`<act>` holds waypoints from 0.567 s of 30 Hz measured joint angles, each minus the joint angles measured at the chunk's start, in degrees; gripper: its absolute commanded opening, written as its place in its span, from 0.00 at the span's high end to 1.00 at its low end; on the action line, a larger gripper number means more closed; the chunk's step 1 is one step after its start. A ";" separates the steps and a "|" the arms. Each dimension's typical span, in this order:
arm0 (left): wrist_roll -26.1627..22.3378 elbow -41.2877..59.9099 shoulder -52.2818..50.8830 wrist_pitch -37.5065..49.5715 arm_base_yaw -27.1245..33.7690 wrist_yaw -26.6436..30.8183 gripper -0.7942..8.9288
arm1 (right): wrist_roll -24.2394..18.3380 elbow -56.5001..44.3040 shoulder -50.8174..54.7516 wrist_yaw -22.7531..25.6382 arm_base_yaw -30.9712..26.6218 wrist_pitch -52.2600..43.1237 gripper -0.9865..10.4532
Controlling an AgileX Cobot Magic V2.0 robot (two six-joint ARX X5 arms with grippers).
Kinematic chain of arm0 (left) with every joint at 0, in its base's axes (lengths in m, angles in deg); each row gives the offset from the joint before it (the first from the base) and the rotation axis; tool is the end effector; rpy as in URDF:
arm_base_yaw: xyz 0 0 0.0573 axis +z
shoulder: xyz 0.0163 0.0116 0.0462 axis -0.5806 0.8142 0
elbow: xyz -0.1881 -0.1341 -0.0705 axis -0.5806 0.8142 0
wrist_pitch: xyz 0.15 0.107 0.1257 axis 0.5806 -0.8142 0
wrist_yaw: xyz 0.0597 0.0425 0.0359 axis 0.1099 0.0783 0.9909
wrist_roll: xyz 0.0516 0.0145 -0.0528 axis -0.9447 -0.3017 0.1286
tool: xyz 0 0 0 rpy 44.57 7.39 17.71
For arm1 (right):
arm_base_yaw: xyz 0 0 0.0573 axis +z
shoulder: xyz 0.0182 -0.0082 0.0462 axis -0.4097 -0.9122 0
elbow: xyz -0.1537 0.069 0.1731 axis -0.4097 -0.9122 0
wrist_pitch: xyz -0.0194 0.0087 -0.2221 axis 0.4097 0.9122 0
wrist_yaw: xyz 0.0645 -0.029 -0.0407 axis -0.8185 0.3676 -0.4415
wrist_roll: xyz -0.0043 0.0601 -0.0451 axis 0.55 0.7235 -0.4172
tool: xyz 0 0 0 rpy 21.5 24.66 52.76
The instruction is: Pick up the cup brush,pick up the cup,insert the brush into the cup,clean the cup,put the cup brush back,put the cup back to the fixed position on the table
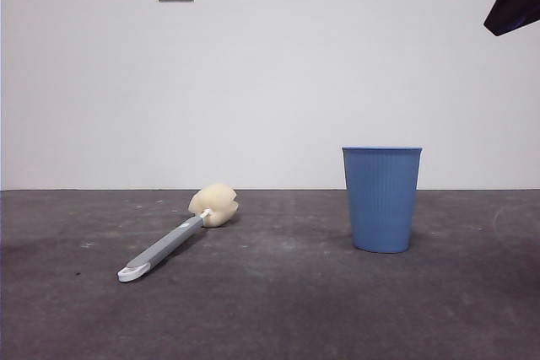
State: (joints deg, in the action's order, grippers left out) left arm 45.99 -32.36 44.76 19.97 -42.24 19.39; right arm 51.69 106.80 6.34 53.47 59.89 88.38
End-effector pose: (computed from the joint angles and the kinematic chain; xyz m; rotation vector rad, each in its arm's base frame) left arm 0.1402 -0.0148 0.2988 0.0167 0.0025 -0.0871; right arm 0.1121 0.0918 0.2447 0.0331 0.7540 0.6687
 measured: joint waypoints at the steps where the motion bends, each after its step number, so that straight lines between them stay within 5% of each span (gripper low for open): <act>1: -0.09 2.38 -2.03 0.87 1.51 0.00 0.92 | 0.00 0.00 0.00 0.00 0.00 0.00 0.91; 17: 1.51 30.45 -23.50 4.79 7.82 -0.24 0.92 | 0.00 0.00 0.00 0.00 0.00 0.00 0.91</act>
State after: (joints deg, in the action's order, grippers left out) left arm 47.49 -1.91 21.26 24.76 -34.41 19.15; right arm 51.69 106.80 6.34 53.47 59.89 88.38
